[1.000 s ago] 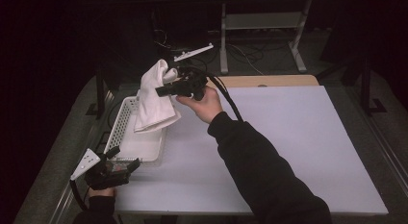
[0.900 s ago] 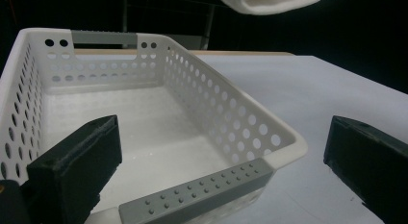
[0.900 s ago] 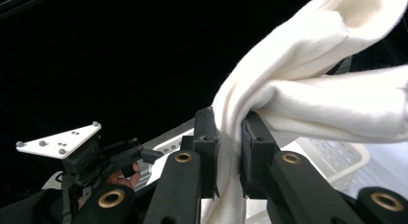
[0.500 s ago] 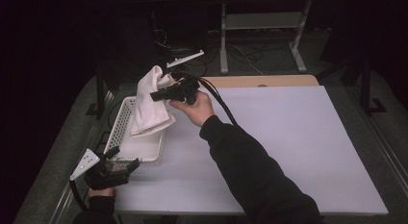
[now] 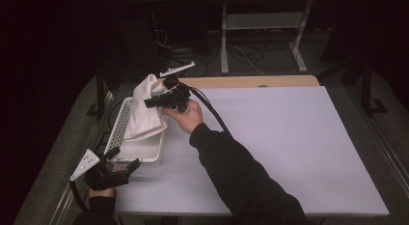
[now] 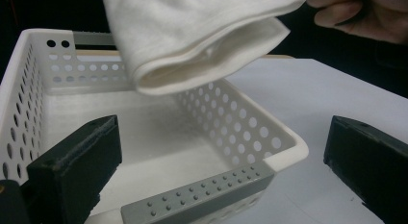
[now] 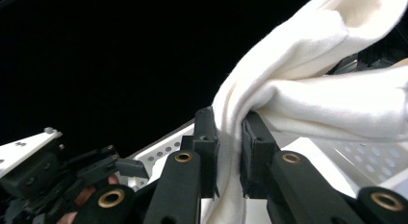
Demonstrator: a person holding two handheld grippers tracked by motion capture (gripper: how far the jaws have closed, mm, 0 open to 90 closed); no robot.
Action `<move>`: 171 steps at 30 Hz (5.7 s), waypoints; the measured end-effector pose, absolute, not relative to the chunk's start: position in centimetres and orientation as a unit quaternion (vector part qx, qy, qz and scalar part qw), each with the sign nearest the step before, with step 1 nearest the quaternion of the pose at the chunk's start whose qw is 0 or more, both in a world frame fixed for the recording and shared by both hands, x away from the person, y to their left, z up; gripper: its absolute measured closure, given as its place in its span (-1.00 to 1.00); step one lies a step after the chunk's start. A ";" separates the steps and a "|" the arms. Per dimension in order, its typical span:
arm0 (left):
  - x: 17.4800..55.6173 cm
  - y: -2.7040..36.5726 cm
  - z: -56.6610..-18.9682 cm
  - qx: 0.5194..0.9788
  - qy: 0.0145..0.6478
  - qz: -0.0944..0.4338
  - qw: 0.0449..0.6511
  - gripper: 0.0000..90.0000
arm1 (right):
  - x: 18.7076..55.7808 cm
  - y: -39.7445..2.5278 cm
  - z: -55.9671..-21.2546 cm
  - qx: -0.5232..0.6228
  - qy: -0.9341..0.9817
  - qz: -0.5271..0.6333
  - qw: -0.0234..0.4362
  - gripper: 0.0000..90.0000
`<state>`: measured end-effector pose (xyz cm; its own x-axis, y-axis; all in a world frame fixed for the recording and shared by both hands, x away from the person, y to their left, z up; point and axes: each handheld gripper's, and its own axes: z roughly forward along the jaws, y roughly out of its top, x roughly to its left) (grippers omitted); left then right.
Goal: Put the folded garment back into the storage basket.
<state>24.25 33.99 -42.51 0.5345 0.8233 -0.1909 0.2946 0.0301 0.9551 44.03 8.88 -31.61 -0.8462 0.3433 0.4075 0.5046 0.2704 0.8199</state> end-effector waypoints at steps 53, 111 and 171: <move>24.6 33.7 -42.4 0.657 0.421 0.229 0.582 -1.00 | 43.4 15.0 -37.7 -0.331 -0.844 -0.420 0.046 -0.08; 24.7 33.5 -42.6 0.666 0.422 0.227 0.571 -1.00 | 43.8 -2.5 -33.5 -0.314 -0.838 -0.445 -0.026 -1.00; 24.8 33.3 -42.7 0.673 0.421 0.227 0.565 -1.00 | 40.0 -16.2 -34.1 -0.354 -0.812 -0.455 -0.089 -1.00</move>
<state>24.81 33.30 -42.68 0.5430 0.8222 -0.1705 0.3106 -0.0080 0.9505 40.01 -16.15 -34.07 -0.7337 0.6562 0.1766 0.4933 0.3356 0.8025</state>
